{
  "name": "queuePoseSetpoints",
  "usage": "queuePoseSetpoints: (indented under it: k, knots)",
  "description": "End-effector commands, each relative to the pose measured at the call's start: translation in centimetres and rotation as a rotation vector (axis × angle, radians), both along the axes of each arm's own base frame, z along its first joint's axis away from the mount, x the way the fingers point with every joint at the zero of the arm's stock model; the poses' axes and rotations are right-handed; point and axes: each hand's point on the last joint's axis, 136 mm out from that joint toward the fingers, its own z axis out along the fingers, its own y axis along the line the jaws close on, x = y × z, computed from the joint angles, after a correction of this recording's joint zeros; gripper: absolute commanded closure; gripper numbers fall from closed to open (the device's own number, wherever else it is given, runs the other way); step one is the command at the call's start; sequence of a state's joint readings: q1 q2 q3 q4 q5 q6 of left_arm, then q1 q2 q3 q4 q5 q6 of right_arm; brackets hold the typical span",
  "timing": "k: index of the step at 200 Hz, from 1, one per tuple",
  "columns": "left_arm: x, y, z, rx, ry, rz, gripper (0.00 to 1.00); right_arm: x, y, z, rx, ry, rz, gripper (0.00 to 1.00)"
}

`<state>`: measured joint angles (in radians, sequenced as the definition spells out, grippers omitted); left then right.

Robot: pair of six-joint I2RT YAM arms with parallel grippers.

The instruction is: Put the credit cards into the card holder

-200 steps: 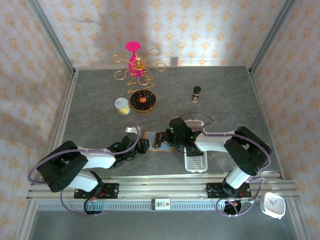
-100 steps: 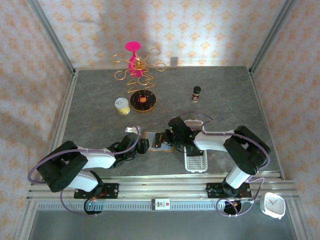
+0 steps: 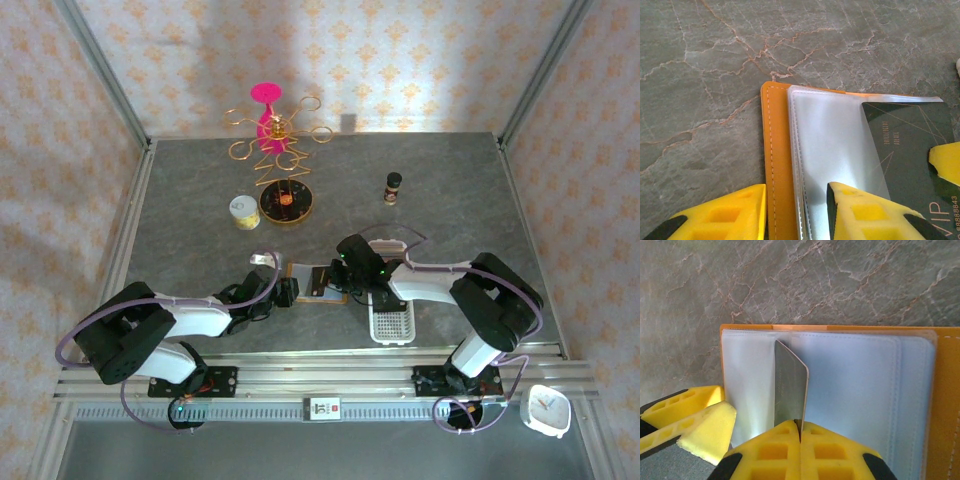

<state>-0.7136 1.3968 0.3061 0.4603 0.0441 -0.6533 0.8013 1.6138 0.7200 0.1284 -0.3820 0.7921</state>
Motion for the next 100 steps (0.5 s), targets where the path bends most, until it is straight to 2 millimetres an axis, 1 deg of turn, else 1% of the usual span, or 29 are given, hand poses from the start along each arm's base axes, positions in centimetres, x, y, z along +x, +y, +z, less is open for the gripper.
queuePoseSetpoints:
  k: [1, 40, 70, 100]
  knots:
    - [0.4, -0.1, 0.1, 0.02, -0.008, -0.006, 0.65, -0.8, -1.4, -1.3, -0.069, 0.026, -0.009, 1.0]
    - [0.4, -0.1, 0.1, 0.021, -0.007, -0.006, 0.65, -0.7, -0.8, -1.3, -0.045, 0.028, 0.008, 1.0]
    - [0.4, -0.1, 0.0, 0.024, -0.006, -0.007, 0.66, -0.7, 0.2, -0.8, -0.009, 0.022, 0.043, 1.0]
    - [0.4, -0.2, 0.1, 0.022, -0.008, -0.007, 0.66, -0.8, 1.1, -0.9, 0.008, 0.037, 0.081, 1.0]
